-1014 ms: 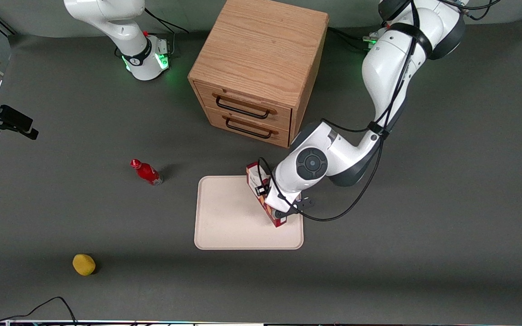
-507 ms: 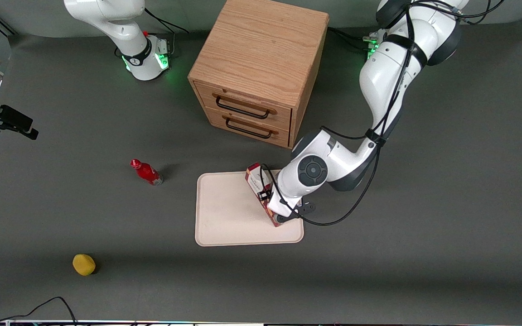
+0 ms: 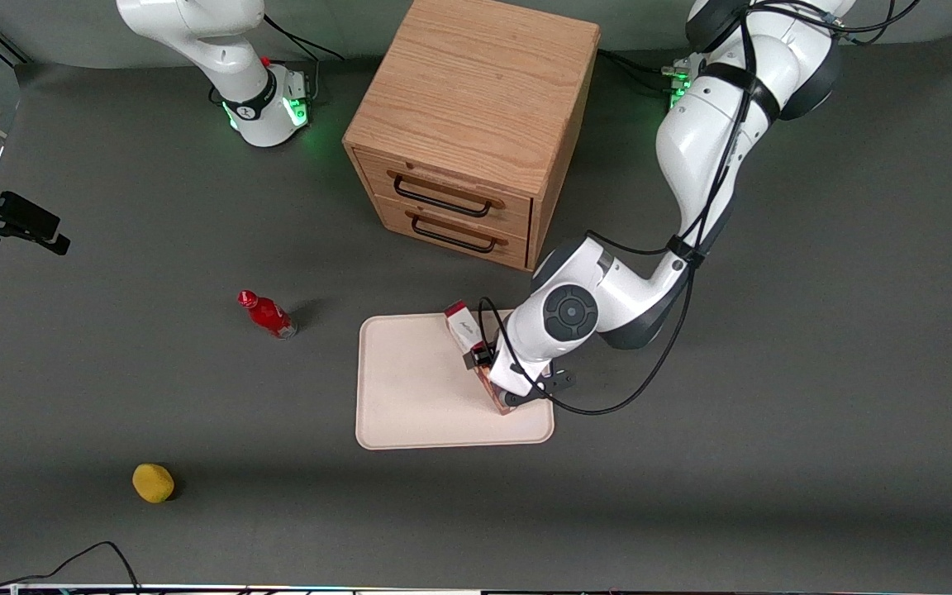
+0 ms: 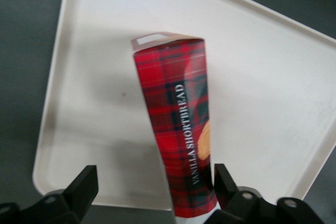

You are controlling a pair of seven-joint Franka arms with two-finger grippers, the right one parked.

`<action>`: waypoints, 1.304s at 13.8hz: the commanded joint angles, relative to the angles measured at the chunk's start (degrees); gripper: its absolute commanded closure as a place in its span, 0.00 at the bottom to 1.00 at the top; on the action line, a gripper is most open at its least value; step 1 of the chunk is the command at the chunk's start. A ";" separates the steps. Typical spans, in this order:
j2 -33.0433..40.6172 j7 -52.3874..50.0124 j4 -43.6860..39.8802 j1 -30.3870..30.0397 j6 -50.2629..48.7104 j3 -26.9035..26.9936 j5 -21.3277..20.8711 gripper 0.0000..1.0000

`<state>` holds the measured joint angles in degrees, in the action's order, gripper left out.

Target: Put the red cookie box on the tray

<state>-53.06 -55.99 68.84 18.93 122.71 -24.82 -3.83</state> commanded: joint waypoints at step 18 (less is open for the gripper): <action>59.88 53.42 37.56 -15.43 -35.17 16.61 0.93 0.00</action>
<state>-0.97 -5.06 96.41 0.91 84.42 -12.25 -3.11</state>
